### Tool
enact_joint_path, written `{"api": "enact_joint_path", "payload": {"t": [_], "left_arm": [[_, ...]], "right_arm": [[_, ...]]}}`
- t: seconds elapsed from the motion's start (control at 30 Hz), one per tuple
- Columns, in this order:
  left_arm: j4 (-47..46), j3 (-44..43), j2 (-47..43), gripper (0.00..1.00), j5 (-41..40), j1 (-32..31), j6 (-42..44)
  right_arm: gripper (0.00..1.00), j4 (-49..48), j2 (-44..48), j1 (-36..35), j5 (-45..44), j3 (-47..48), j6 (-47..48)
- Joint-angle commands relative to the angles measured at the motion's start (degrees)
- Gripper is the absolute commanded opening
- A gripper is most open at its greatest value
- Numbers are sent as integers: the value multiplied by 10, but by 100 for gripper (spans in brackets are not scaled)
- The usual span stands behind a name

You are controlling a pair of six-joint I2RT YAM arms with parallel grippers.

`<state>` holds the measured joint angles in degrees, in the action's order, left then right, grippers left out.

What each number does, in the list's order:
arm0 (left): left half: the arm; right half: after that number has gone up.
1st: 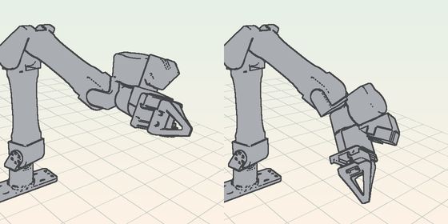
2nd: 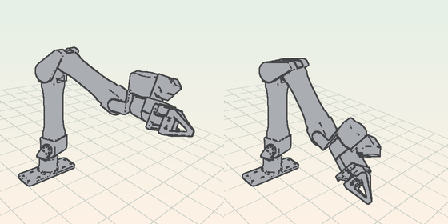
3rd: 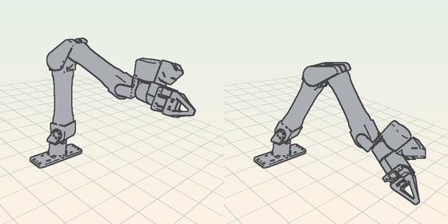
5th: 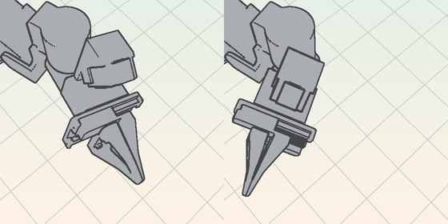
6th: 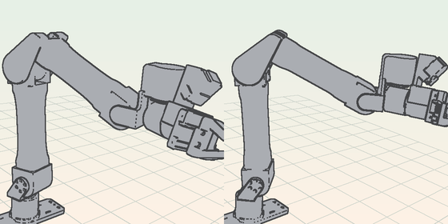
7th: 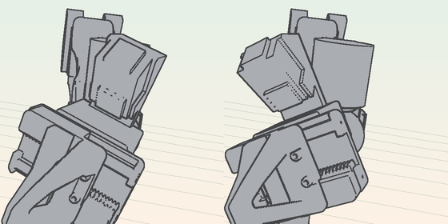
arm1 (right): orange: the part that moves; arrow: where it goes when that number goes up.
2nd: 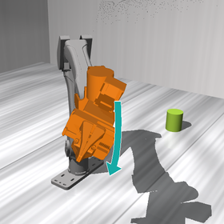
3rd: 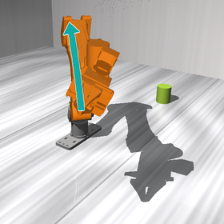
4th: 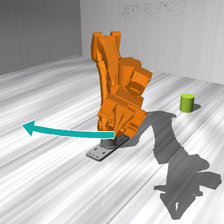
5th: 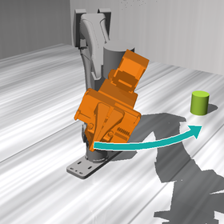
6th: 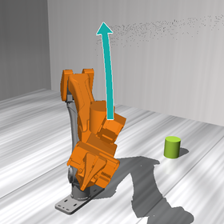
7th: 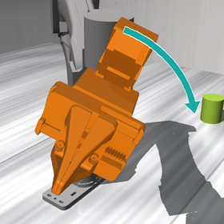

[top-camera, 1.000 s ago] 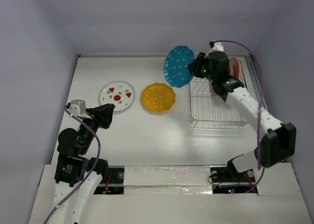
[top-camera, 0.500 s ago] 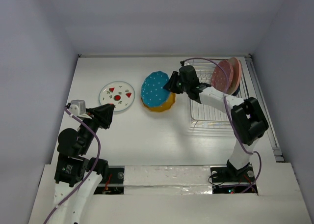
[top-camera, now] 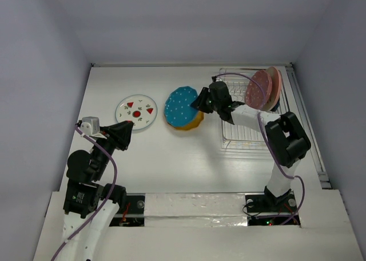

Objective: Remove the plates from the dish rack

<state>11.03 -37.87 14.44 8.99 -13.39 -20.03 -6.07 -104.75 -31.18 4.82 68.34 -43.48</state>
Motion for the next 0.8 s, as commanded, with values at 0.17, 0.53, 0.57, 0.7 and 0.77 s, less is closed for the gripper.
{"api": "enact_joint_path", "payload": {"t": [0.17,0.53,0.57,0.7,0.77], "left_arm": [[-24,6,-3,24,11,4,-1],[-23,6,-5,24,12,4,0],[-23,7,-5,24,13,4,-1],[-23,6,-4,24,13,4,-1],[-24,7,-5,24,12,4,-1]], "right_arm": [[66,-64,28,-3,-25,-25,3],[86,49,30,-15,-128,13,81],[86,59,30,-20,-138,15,86],[90,106,29,-26,-181,35,108],[91,127,26,-26,-195,44,119]]}}
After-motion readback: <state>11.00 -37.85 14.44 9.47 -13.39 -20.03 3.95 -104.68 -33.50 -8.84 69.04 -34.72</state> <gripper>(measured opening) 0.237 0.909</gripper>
